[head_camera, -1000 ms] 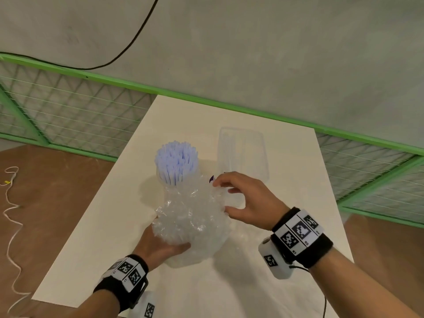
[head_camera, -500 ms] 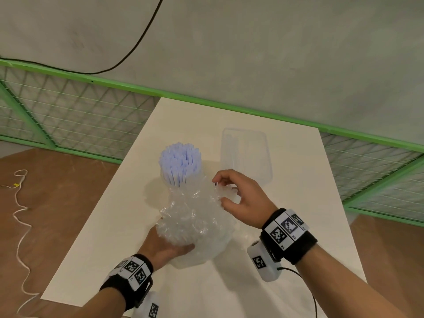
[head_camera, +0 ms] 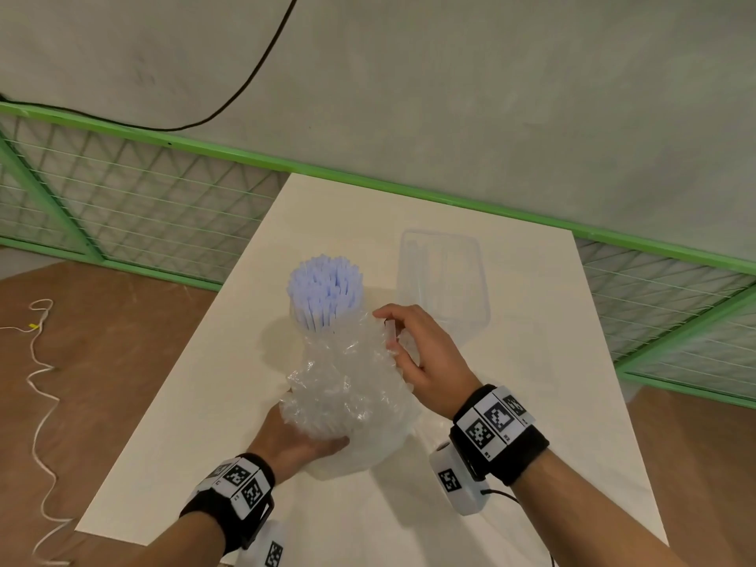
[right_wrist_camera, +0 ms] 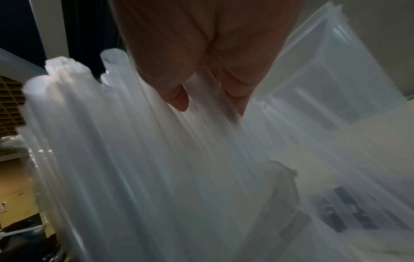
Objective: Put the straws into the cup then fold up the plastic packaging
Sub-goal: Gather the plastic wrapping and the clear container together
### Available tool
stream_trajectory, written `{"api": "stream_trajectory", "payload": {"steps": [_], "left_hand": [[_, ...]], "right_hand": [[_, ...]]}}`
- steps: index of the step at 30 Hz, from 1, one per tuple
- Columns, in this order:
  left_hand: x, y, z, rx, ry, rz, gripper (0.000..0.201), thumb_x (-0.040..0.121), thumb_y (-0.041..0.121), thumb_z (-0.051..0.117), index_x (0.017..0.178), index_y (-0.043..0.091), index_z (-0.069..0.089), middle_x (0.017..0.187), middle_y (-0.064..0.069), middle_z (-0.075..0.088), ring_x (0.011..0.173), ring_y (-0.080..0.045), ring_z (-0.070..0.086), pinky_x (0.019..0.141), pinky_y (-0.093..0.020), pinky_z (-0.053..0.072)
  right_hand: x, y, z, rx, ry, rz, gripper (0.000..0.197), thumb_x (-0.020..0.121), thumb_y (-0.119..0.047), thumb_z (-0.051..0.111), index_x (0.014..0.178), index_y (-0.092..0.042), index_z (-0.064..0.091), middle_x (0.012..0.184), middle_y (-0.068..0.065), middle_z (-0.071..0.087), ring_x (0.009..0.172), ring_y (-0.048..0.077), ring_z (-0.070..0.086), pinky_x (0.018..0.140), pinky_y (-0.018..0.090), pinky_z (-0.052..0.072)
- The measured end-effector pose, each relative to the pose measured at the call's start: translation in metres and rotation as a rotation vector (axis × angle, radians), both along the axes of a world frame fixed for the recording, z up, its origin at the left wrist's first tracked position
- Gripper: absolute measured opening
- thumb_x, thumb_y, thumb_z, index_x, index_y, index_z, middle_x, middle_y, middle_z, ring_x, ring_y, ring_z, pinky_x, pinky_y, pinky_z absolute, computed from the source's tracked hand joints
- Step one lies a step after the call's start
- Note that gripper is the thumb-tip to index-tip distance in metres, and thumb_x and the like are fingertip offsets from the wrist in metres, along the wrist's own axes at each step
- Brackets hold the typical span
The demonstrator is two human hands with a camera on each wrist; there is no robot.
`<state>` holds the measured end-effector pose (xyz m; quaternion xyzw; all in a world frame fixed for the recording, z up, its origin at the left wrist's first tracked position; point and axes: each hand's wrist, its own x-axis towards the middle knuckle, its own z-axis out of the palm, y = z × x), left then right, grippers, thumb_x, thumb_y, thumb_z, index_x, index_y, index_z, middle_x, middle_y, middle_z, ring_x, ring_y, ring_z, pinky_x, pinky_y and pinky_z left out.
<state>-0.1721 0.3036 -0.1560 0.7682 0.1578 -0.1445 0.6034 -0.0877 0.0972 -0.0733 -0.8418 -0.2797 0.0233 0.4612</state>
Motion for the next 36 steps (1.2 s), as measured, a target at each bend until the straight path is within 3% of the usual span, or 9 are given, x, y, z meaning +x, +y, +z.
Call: {"api": "stream_trajectory", "payload": {"steps": [3, 6, 9, 11, 15, 17, 19, 28, 36], "left_hand": [[0.000, 0.000, 0.001, -0.002, 0.000, -0.008, 0.059, 0.059, 0.011, 0.092, 0.110, 0.019, 0.062, 0.084, 0.017, 0.072, 0.075, 0.023, 0.060, 0.063, 0.004, 0.041], [-0.001, 0.001, 0.001, -0.016, 0.005, -0.007, 0.063, 0.058, 0.012, 0.093, 0.113, 0.018, 0.062, 0.085, 0.028, 0.072, 0.078, 0.020, 0.062, 0.064, 0.003, 0.042], [-0.002, 0.001, 0.003, -0.040, 0.008, 0.001, 0.065, 0.058, 0.009, 0.092, 0.114, 0.018, 0.060, 0.083, 0.037, 0.068, 0.078, 0.019, 0.062, 0.063, 0.003, 0.043], [-0.001, 0.000, 0.005, -0.035, 0.006, 0.004, 0.064, 0.059, 0.007, 0.092, 0.113, 0.018, 0.060, 0.082, 0.028, 0.071, 0.077, 0.020, 0.062, 0.063, 0.003, 0.042], [-0.001, -0.001, 0.010, -0.006, -0.002, -0.009, 0.056, 0.062, 0.005, 0.089, 0.099, 0.030, 0.056, 0.079, 0.018, 0.070, 0.072, 0.025, 0.058, 0.065, 0.003, 0.043], [-0.001, -0.002, 0.011, -0.009, -0.006, -0.013, 0.055, 0.062, 0.004, 0.089, 0.098, 0.029, 0.056, 0.075, 0.027, 0.070, 0.071, 0.024, 0.058, 0.069, 0.000, 0.046], [-0.001, -0.002, 0.010, -0.002, -0.014, -0.016, 0.056, 0.062, 0.003, 0.089, 0.100, 0.028, 0.056, 0.079, 0.018, 0.070, 0.072, 0.025, 0.058, 0.065, 0.002, 0.043], [0.000, 0.001, 0.004, 0.009, -0.018, -0.045, 0.059, 0.061, 0.011, 0.091, 0.100, 0.034, 0.054, 0.093, 0.017, 0.067, 0.078, 0.026, 0.057, 0.065, 0.005, 0.040], [0.001, 0.001, -0.002, 0.007, -0.016, -0.042, 0.055, 0.062, 0.009, 0.091, 0.104, 0.027, 0.061, 0.097, 0.011, 0.068, 0.076, 0.020, 0.061, 0.063, 0.000, 0.044]], "right_hand": [[0.000, -0.001, 0.002, -0.028, 0.009, -0.004, 0.029, 0.096, -0.021, 0.048, 0.125, -0.020, 0.051, 0.109, -0.006, 0.054, 0.094, 0.004, 0.055, 0.086, 0.023, 0.046], [-0.001, -0.002, 0.006, 0.016, 0.110, 0.013, 0.025, 0.098, -0.018, 0.051, 0.122, -0.026, 0.046, 0.107, -0.009, 0.058, 0.077, 0.000, 0.058, 0.067, 0.013, 0.046], [0.000, 0.000, 0.003, 0.009, 0.059, -0.009, 0.030, 0.096, -0.021, 0.051, 0.124, -0.029, 0.043, 0.110, -0.020, 0.052, 0.100, -0.003, 0.053, 0.074, 0.015, 0.045], [-0.001, 0.001, 0.001, 0.017, 0.023, -0.014, 0.030, 0.097, -0.020, 0.049, 0.126, -0.022, 0.048, 0.114, -0.011, 0.052, 0.104, 0.002, 0.053, 0.077, 0.014, 0.045], [-0.006, 0.005, 0.002, 0.033, -0.010, -0.024, 0.021, 0.100, -0.008, 0.047, 0.119, -0.014, 0.055, 0.111, 0.001, 0.050, 0.080, 0.010, 0.055, 0.064, 0.008, 0.044], [-0.005, 0.004, 0.003, 0.031, -0.053, -0.050, 0.019, 0.100, -0.012, 0.047, 0.118, -0.015, 0.056, 0.111, -0.001, 0.052, 0.083, 0.005, 0.056, 0.072, 0.008, 0.042], [-0.003, 0.002, 0.005, 0.025, -0.119, -0.094, 0.019, 0.100, -0.017, 0.050, 0.118, -0.017, 0.056, 0.112, -0.005, 0.058, 0.097, 0.003, 0.056, 0.085, 0.007, 0.038], [0.009, -0.005, 0.048, 0.263, -0.181, -0.266, 0.025, 0.099, -0.017, 0.055, 0.122, -0.024, 0.055, 0.097, -0.010, 0.068, 0.095, 0.016, 0.071, 0.085, 0.047, 0.055], [0.022, -0.025, 0.112, 0.483, -0.306, -0.352, 0.033, 0.093, -0.004, 0.064, 0.123, -0.010, 0.054, 0.100, 0.001, 0.065, 0.088, 0.017, 0.071, 0.071, 0.045, 0.062]]}}
